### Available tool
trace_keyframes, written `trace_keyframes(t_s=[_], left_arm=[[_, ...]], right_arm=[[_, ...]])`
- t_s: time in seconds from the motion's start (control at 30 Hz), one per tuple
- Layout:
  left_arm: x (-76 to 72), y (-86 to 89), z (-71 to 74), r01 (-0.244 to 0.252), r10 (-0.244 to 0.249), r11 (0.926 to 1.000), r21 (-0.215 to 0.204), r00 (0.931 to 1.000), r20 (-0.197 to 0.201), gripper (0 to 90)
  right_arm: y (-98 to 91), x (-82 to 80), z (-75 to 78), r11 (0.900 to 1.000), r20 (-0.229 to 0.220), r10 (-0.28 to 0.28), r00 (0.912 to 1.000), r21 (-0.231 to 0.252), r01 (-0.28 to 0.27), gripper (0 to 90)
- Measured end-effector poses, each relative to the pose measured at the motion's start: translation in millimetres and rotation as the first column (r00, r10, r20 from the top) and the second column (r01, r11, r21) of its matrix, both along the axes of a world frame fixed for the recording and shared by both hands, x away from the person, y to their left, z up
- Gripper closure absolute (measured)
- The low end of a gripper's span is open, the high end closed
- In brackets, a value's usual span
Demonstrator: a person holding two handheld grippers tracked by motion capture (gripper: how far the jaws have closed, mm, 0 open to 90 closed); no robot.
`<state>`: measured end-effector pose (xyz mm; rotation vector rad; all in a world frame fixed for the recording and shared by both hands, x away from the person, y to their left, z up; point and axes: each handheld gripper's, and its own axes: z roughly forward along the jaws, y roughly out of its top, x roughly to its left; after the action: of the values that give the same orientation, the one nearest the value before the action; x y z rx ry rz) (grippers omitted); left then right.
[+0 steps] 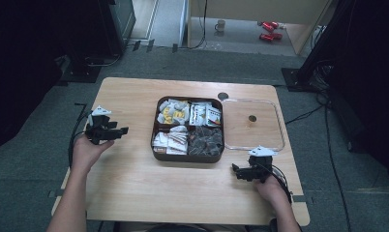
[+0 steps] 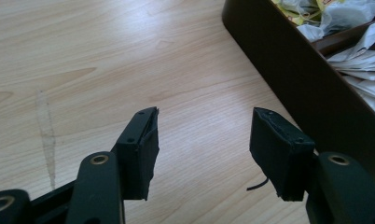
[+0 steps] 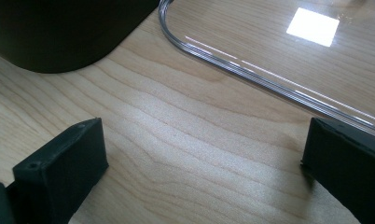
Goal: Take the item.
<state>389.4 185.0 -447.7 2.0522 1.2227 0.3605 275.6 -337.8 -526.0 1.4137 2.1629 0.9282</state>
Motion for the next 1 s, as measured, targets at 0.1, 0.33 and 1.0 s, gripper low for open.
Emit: trace_keyframes(t_s=[0.1, 0.33, 1.0], left_arm=[[-0.9, -2.7, 3.4, 0.014, -0.014, 0.9999, -0.002, 0.9999, -0.003, 43.1], [-3.1, -11.1, 13.4, 0.042, -0.042, 0.9990, -0.015, 0.9990, 0.014, 44.1], [-4.6, -37.2, 29.2, 0.126, -0.125, 0.9920, -0.013, 0.9912, 0.044, 48.1]], right_arm=[[0.0, 0.0, 0.0, 1.0000, 0.000, 0.000, 1.0000, 0.000, 0.000, 0.0], [0.0, 0.0, 0.0, 1.0000, 0.000, 0.000, 1.0000, 0.000, 0.000, 0.0], [-0.1, 0.0, 0.0, 1.0000, 0.000, 0.000, 1.0000, -0.001, 0.000, 0.0]])
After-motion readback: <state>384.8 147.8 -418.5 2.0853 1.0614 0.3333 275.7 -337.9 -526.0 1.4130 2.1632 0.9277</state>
